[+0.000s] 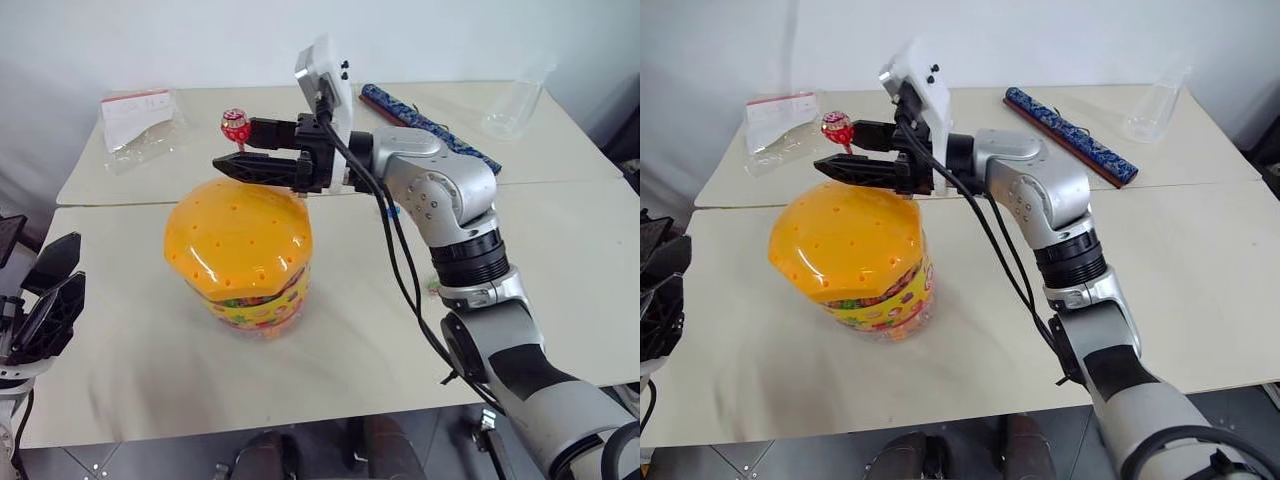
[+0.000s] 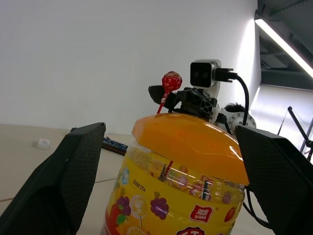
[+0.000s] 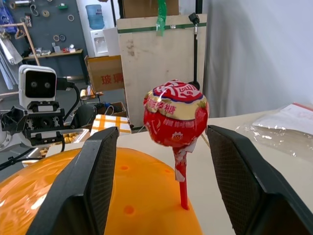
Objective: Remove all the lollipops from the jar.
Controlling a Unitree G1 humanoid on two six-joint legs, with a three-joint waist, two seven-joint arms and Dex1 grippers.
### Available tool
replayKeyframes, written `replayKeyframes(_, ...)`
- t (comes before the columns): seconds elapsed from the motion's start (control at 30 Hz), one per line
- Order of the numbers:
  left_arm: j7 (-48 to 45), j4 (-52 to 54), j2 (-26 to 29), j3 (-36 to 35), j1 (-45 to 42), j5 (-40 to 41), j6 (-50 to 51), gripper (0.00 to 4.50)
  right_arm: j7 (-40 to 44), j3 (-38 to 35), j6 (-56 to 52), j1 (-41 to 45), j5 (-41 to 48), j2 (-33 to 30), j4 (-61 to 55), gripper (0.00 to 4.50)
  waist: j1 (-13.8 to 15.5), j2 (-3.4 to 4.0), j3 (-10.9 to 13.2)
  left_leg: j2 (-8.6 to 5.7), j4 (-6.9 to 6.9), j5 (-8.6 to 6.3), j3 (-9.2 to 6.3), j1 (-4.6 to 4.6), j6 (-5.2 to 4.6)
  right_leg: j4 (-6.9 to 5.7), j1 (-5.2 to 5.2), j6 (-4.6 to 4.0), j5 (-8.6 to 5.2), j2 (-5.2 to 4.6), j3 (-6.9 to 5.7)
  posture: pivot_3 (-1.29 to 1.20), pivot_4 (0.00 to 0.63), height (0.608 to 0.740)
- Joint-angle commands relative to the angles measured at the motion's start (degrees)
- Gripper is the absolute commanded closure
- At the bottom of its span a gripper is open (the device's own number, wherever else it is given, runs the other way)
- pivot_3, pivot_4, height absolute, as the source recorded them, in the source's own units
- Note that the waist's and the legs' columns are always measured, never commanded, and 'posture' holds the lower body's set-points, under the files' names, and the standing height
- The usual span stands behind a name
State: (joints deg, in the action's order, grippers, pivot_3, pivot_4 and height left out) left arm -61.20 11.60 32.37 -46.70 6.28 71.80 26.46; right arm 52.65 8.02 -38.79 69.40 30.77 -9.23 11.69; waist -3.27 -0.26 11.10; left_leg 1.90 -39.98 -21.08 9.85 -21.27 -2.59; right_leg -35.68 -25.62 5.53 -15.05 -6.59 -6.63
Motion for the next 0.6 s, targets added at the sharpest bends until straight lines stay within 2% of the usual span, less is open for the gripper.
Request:
replayKeyframes(0.03,-0.59,0.57,-0.53,-2.54,0.97,1.61,-1.16,0.0,0.32,-0.45,1.06,1.75,-0.3,0.96,-0.29,1.55,-0.14,0.0,0.0,0.0,0.01,0.0,0.01,0.0,0.0,0.0,-0.01,0.0,0.0,0.0,0.0,0.0,0.15,0.74)
replayKeyframes(0.1,-0.81,-0.02,-0.61,-3.2,1.28,1.76,-1.49,0.0,0.45,-0.41,2.08,1.7,-0.9,1.34,0.37,1.55,-0.18,0.0,0.0,0.01,0.01,0.0,0.01,0.0,0.0,0.0,-0.02,0.0,0.0,0.02,0.0,0.0,0.15,0.74)
replayKeyframes(0.4,-1.64,-0.65,0.27,-4.16,1.35,3.45,-0.36,0.0,3.03,-0.57,6.32,2.42,-3.4,1.22,3.7,4.48,-0.29,0.0,0.0,0.02,0.02,-0.01,0.03,0.0,0.02,0.0,-0.04,-0.01,-0.01,0.03,0.03,0.0,0.15,0.74)
replayKeyframes(0.6,-0.93,0.72,1.1,-2.39,-1.33,4.58,0.86,0.0,5.32,-7.94,11.65,4.65,1.2,2.06,5.91,4.48,-0.14,0.0,0.0,0.02,0.02,-0.01,0.03,-0.01,0.02,0.0,-0.05,-0.01,-0.01,0.04,0.02,0.0,0.15,0.74)
